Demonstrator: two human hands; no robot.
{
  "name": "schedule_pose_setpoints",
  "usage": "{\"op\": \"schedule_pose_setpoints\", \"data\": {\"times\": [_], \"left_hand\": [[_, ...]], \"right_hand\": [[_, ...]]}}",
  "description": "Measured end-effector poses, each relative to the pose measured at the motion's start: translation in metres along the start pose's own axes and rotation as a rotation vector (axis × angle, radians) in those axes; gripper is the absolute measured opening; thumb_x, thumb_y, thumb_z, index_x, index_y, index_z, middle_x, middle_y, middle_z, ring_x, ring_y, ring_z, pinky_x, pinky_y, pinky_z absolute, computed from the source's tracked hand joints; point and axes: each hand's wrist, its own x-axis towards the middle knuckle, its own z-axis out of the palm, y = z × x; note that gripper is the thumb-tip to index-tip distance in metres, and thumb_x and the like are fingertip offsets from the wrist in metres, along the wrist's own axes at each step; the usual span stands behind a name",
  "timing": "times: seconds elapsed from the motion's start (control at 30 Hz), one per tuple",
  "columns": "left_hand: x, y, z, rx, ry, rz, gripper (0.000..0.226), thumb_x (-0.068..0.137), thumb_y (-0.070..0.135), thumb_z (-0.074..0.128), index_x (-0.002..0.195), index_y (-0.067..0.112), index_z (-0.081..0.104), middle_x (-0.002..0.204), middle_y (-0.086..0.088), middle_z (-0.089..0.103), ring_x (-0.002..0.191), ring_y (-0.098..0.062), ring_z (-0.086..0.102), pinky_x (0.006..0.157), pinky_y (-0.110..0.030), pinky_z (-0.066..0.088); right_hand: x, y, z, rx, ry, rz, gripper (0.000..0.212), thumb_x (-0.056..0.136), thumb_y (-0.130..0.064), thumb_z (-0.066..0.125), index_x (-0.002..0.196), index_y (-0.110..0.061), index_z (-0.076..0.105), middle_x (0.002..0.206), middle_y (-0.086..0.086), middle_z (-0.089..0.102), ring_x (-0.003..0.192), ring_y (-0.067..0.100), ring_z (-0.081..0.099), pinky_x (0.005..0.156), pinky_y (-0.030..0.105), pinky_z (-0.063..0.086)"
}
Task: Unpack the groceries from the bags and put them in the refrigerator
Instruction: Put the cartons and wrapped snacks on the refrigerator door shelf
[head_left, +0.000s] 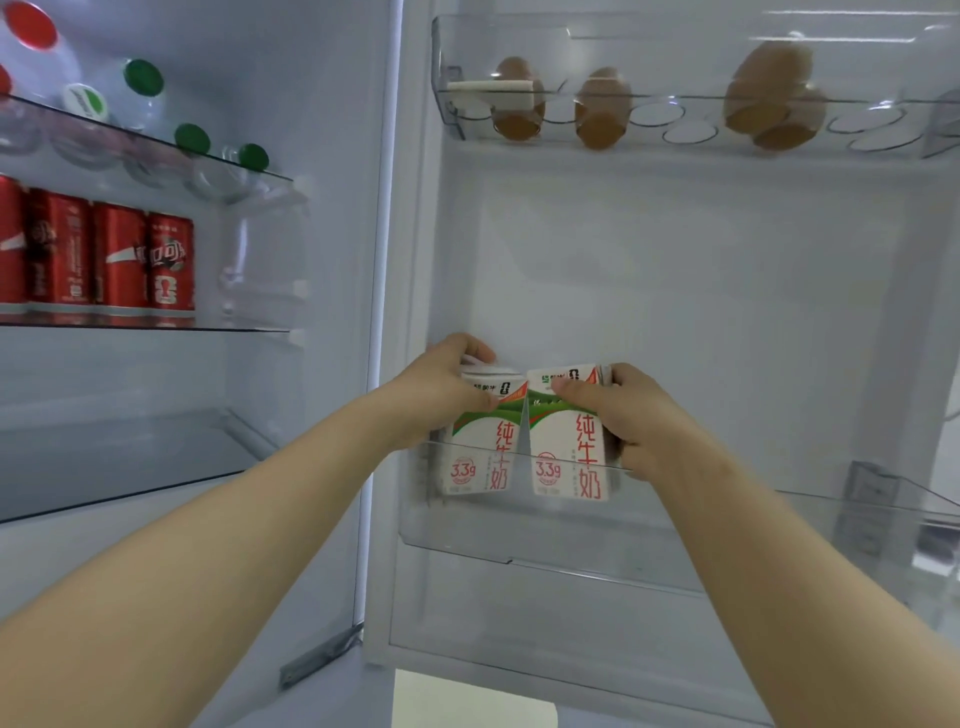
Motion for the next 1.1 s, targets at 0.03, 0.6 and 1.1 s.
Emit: {"op": "schedule_pose_setpoints", "data": {"times": [0.03,0.6,1.1], "left_hand": [[-0.001,0.000,0.001,0.036,-0.019,-0.002,0.031,0.087,0.005,0.061,0.108,0.022,0.047,0.103,0.002,0.057,0.081,-0.015,0.065,0.070,-0.032,0.058],[0.003,0.003,0.013,0.581,-0.084,-0.035,0.047,0.085,0.011,0.061,0.127,0.019,0.042,0.119,-0.007,0.055,0.100,-0.023,0.057,0.075,-0.030,0.053],[0.008,0.001,0.016,0.935,0.018,0.112,0.057,0.083,0.008,0.062,0.133,0.026,0.042,0.120,-0.007,0.041,0.118,-0.027,0.033,0.079,-0.029,0.037]], "right_hand": [[0.001,0.001,0.000,-0.019,0.002,0.000,0.027,0.082,-0.012,0.070,0.098,-0.008,0.049,0.077,0.012,0.066,0.046,0.013,0.064,0.037,0.023,0.049],[0.006,-0.001,0.006,-0.210,-0.138,0.098,0.038,0.080,0.018,0.056,0.101,-0.014,0.051,0.115,0.013,0.054,0.076,0.025,0.062,0.073,0.040,0.056],[0.012,0.005,0.014,-0.839,-0.111,-0.090,0.059,0.074,0.010,0.060,0.122,-0.022,0.049,0.127,0.011,0.043,0.100,0.029,0.058,0.077,0.038,0.057]]}}
